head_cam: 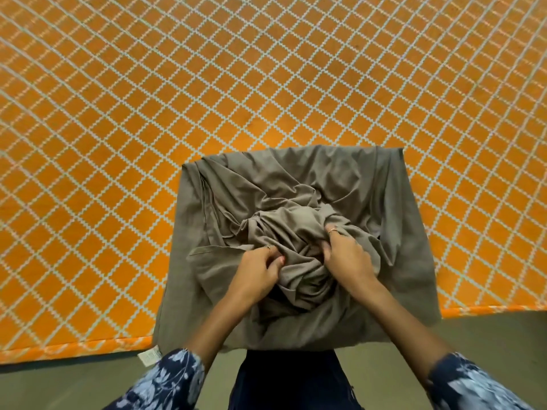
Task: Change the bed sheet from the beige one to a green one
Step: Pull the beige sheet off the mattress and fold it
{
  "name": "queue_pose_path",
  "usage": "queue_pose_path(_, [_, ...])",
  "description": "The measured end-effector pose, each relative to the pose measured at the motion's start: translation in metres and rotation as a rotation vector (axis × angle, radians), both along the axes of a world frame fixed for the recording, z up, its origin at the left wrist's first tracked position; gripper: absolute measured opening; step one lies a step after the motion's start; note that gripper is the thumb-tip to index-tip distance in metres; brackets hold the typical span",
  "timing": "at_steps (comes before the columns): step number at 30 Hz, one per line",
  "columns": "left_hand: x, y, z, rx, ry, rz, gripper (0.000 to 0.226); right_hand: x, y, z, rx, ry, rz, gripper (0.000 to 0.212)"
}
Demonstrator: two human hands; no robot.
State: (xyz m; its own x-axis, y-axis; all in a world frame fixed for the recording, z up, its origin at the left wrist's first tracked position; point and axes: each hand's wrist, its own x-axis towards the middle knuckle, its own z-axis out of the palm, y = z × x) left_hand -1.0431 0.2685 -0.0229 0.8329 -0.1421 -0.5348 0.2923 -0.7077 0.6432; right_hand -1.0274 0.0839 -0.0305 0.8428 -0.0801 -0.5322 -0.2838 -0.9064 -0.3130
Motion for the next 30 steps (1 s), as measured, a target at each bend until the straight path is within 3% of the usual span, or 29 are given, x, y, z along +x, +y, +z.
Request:
queue_pose_path(3, [-0.011,0.017,0.034,-0.119,-0.185,0.196,0.018,0.014,-0.022,0.008,0.079,-0.135,-0.147,0.024])
queue_pose_path(8, [-0.028,0.078,0.06,-0.149,-0.335,0.787,0.026,0.051,-0.078,0.072,0.655,-0.321,-0.91,0.018])
queue_pose_path(11, [-0.02,0.09,0.063,-0.068,-0.383,0.88,0.036,0.075,-0.099,0.11,0.949,-0.398,-1.201,0.025])
queue_pose_path(14, [0.012,0.077,0.06,0.002,-0.389,0.812,0.033,0.11,-0.096,0.116,1.186,-0.274,-1.274,0.021])
queue_pose_path(16, [0.043,0.071,0.05,0.054,-0.378,0.809,0.031,0.133,-0.087,0.115,1.342,-0.227,-1.15,0.003])
queue_pose_path(18, [0.071,0.065,0.042,0.135,-0.359,0.773,0.028,0.148,-0.072,0.105,1.378,-0.206,-0.975,0.018])
queue_pose_path(20, [0.088,0.05,0.033,0.221,-0.501,0.509,0.042,0.149,-0.049,0.09,1.207,-0.198,-0.748,0.024])
queue_pose_path(22, [0.098,0.032,0.021,0.265,-0.632,0.068,0.057,0.139,-0.024,0.063,0.751,-0.199,-0.191,0.028])
queue_pose_path(23, [0.103,0.024,0.011,0.25,-0.666,-0.138,0.063,0.134,-0.014,0.047,0.526,-0.111,0.109,0.029])
queue_pose_path(25, [0.114,0.007,0.003,0.193,-0.56,-0.378,0.062,0.121,0.001,0.024,0.139,0.052,0.488,0.03])
queue_pose_path(28, [0.129,-0.019,-0.007,0.275,-0.25,-0.44,0.039,0.108,0.003,0.013,-0.135,0.053,0.55,0.03])
queue_pose_path(30, [0.135,-0.033,-0.015,0.395,-0.078,-0.466,0.044,0.104,-0.008,0.007,-0.255,0.036,0.484,0.03])
